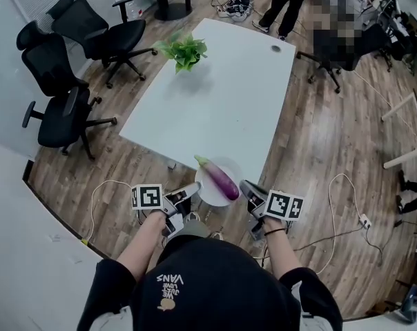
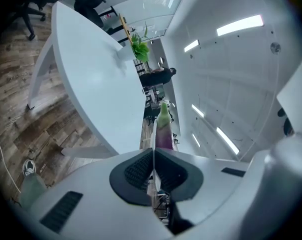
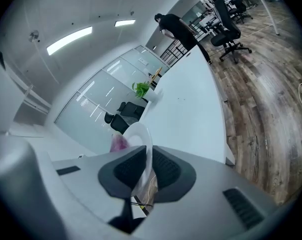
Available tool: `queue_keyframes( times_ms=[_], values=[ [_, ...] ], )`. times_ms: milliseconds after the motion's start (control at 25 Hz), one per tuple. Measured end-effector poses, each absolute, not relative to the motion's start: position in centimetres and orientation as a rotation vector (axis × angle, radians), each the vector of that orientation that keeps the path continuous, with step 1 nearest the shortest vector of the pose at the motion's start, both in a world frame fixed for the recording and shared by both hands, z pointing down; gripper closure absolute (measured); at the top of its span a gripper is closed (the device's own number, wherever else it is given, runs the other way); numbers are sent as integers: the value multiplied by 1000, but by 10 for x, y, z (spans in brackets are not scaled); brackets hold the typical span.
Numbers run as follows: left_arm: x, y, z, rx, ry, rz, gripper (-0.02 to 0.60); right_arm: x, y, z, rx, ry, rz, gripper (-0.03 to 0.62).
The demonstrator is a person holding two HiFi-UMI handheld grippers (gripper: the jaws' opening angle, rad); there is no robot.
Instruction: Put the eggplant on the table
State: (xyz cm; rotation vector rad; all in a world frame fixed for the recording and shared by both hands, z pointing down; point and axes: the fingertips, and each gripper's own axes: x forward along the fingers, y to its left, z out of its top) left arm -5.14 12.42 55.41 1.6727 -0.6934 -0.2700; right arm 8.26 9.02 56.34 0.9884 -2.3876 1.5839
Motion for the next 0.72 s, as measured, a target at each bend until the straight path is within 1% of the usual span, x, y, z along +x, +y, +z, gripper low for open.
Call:
queue_keyframes(
  times_ms=[400,720],
  values=[
    [-87,66,545,1703,-635,-222,560,49,40,554,1075,-2397,1596,551],
    [-106,42,547,1719,-591,-169,560,31,24,559,1146,-2385,1625,551]
  ],
)
